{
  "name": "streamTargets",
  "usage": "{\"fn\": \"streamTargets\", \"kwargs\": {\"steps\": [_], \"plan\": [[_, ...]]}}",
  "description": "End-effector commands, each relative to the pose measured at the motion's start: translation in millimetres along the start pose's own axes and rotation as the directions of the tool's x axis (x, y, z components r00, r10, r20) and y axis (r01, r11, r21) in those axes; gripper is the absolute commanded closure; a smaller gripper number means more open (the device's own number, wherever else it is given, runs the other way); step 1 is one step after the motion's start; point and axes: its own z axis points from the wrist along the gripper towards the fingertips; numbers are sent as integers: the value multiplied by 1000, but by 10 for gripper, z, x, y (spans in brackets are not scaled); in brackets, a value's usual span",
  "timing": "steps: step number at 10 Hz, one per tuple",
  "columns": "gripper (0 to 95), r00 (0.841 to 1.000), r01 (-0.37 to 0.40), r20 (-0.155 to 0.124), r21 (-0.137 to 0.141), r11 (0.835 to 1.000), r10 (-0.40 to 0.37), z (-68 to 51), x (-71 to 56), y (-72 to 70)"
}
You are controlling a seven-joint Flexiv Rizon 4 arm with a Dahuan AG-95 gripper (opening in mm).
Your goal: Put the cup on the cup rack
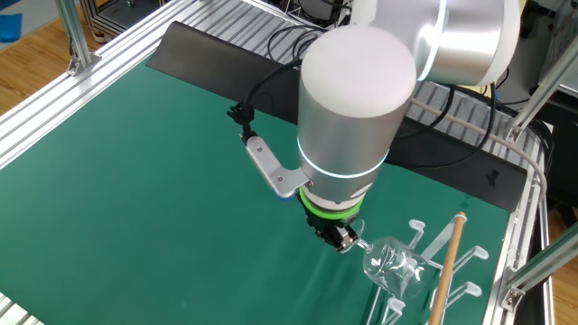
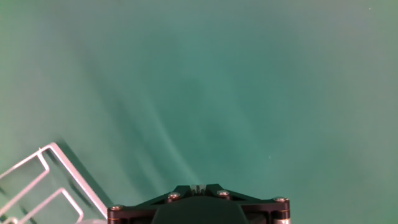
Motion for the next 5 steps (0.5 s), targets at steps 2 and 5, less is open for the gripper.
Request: {"fn": "streamTargets", "kwargs": {"steps": [2,5], "plan": [[950,1000,-26,10,4,1000,26,21,129,30],[950,1000,-27,13,12,1000,27,-49,212,34]]}}
